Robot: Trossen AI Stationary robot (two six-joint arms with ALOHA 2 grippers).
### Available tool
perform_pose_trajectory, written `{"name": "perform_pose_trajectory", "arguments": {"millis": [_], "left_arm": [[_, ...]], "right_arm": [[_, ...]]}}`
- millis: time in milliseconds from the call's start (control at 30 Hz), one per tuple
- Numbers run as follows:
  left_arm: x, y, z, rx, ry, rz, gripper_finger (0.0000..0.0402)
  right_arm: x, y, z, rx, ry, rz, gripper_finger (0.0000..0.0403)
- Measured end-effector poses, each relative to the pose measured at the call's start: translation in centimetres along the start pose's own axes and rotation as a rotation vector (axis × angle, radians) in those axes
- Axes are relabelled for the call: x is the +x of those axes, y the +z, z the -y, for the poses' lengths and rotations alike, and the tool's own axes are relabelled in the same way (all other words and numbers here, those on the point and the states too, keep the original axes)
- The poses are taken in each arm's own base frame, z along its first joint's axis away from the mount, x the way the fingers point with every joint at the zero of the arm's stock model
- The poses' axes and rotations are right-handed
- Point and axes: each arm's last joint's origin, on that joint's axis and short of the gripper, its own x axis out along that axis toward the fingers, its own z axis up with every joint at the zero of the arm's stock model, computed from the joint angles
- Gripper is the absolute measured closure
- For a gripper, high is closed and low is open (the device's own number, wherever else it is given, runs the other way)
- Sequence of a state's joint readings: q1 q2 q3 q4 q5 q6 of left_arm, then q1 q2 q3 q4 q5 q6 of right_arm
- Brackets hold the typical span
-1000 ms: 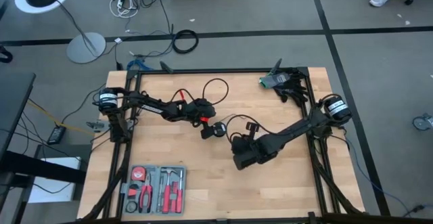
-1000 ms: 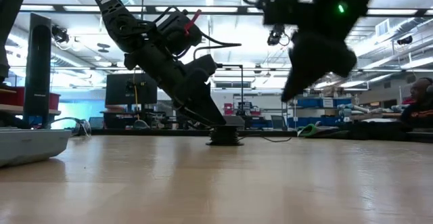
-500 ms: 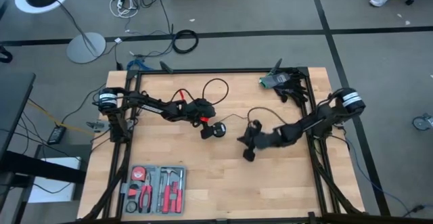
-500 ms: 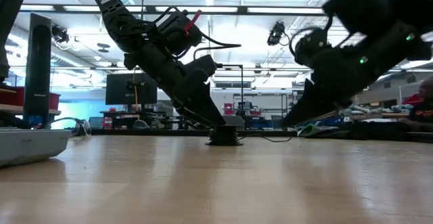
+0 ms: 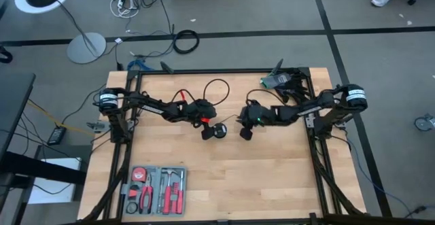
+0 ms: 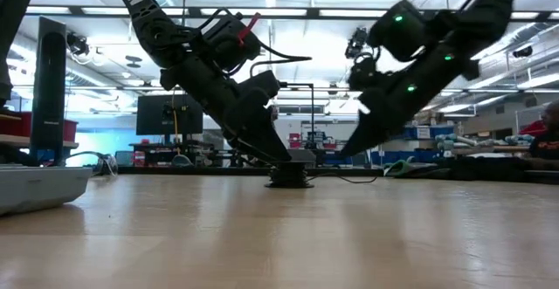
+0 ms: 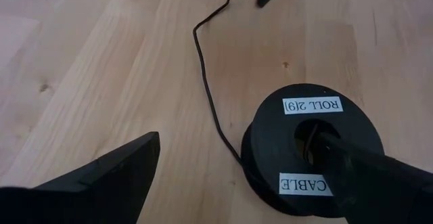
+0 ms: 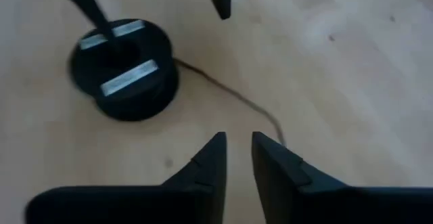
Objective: Coil cords
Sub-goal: Uncoil the black wire from the spool
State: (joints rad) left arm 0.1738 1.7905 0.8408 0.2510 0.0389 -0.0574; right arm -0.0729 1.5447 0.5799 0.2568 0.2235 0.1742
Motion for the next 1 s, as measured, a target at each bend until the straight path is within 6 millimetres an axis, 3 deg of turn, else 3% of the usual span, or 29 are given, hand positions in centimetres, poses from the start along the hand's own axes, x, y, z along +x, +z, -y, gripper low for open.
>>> {"name": "perform_pose_trajectory", "arguments": {"millis": [300,500,667,900,1000], "left_arm": [[0.0,0.0,0.0,0.0,0.0,0.004,0.0007],[0.0,0.0,0.0,0.0,0.0,0.005,0.0007],[0.0,0.0,0.0,0.0,0.0,0.006,0.0007],[0.0,0.0,0.0,0.0,0.0,0.005,0.0007],[0.0,0.0,0.0,0.0,0.0,0.003,0.0007]], "right_arm": [[3.0,2.1,1.6,-0.16,-0.025,-0.009,0.0249],[4.7,2.0,2.1,-0.235,-0.039,-0.08,0.024],[4.9,1.7,2.7,-0.23,0.015,-0.173,0.0267],[4.5,1.5,3.2,-0.175,0.06,-0.254,0.0387],[4.1,1.5,2.9,-0.108,0.067,-0.26,0.0394]]}}
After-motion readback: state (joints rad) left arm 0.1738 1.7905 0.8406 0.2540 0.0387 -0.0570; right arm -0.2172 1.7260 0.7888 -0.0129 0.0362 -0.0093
